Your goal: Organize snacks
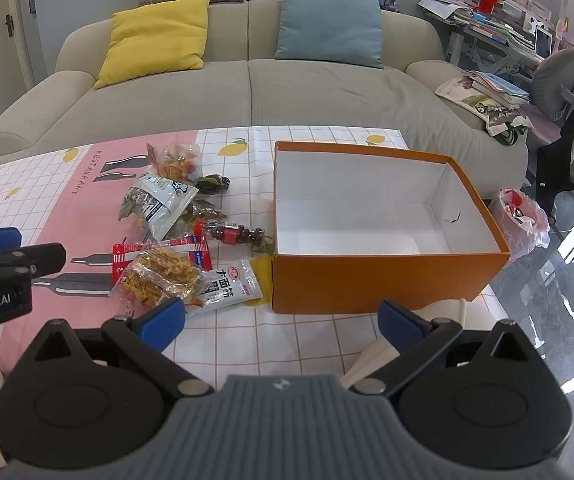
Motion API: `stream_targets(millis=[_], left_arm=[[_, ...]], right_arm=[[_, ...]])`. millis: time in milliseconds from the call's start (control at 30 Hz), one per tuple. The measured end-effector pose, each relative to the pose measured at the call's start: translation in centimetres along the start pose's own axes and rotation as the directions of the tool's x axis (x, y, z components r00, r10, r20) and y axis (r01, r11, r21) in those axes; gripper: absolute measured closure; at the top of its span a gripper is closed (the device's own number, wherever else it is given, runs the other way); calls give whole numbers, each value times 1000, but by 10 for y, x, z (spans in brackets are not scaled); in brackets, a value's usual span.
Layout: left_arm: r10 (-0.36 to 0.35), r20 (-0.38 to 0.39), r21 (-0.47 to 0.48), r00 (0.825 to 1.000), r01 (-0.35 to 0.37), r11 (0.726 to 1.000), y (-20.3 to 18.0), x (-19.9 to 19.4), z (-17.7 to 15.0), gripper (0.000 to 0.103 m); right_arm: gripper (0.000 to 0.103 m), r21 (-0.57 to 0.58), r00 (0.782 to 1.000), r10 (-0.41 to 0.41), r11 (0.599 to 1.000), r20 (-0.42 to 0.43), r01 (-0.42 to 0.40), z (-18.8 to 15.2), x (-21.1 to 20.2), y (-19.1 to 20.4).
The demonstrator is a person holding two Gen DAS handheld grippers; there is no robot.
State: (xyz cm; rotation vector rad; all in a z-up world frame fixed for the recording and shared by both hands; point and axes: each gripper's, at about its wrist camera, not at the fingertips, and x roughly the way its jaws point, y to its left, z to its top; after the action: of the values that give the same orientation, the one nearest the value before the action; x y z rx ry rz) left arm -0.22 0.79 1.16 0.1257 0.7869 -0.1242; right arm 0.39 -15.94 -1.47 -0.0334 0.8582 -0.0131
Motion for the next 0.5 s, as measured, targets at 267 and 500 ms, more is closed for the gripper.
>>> stream_targets(millis=[267,500], left_arm=[[12,-5,-4,1000,-12,1000,0,1,1,51],[18,-10,-5,1000,-18,1000,1,1,0,51]], right_arm=[[3,-1,1000,-1,1000,2,1,0,0,0],[3,-2,1000,0,1000,1,0,0,-1,1]])
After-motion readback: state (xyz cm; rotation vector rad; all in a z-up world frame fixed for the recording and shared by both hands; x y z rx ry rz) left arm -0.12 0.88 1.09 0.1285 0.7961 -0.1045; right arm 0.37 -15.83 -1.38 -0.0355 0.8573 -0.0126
